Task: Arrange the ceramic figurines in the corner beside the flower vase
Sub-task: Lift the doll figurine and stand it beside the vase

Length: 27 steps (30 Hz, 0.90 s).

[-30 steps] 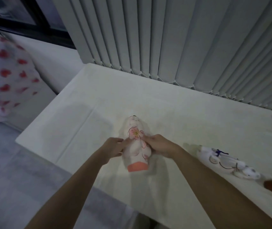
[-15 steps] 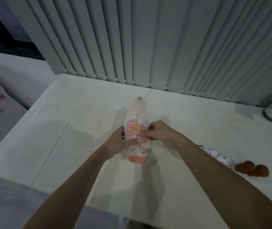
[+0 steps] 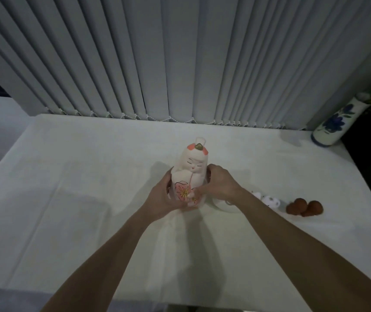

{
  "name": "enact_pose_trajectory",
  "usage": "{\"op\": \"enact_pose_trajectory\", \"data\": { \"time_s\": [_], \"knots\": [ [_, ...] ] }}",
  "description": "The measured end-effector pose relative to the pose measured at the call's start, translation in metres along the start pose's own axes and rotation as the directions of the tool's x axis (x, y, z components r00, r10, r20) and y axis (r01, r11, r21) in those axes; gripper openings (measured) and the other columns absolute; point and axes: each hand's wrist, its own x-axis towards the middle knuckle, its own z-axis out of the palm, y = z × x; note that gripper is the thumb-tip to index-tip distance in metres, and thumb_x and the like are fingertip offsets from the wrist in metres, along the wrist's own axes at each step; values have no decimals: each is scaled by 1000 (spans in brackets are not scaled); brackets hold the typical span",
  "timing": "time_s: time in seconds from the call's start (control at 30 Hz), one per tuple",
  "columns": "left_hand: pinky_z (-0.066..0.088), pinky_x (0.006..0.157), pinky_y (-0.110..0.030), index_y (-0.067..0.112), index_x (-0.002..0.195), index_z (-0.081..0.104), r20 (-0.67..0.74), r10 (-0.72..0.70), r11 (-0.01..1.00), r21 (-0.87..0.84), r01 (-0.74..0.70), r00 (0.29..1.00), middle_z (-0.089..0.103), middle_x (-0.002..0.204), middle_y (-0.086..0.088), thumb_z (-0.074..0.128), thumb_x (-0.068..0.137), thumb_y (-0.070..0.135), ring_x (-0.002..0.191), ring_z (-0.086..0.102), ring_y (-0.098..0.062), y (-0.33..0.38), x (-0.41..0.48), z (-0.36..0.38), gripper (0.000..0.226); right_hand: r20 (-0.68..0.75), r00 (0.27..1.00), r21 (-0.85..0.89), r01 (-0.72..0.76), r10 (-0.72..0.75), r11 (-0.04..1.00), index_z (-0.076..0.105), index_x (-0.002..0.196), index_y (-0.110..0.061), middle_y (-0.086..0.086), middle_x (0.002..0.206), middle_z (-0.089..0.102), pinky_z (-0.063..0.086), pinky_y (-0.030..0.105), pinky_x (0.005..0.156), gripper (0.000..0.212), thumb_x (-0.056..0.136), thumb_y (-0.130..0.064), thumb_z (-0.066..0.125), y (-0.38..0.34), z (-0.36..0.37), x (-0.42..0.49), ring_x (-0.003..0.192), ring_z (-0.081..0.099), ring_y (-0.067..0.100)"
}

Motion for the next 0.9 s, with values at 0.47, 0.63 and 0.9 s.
{"op": "enact_pose_trajectory", "data": {
  "time_s": [0.47,0.63,0.9],
  "knots": [
    [49,90,-8,37,130,40,-17,-2,999,42,2,1000,59,123,21,90,58,13,114,56,5,-8,-9,8,90,-56,992,-14,111,-112,994,47,124,-12,10,119,62,52,41,89,75,59,-20,83,16,8,-13,108,58,26],
    [49,74,-1,48,108,50,-73,-38,997,71,43,997,66,104,26,89,59,12,96,61,14,-14,-13,9,72,-57,987,-2,151,-151,989,53,117,-13,9,117,66,52,41,88,61,63,-19,80,19,4,-14,106,61,26],
    [53,71,-5,47,110,51,-62,-42,991,125,50,997,66,109,14,89,58,9,97,63,9,-9,6,3,74,-61,984,83,174,-169,981,59,107,-11,11,105,70,55,39,83,51,60,-14,79,16,-9,1,94,64,25]
  ]
}}
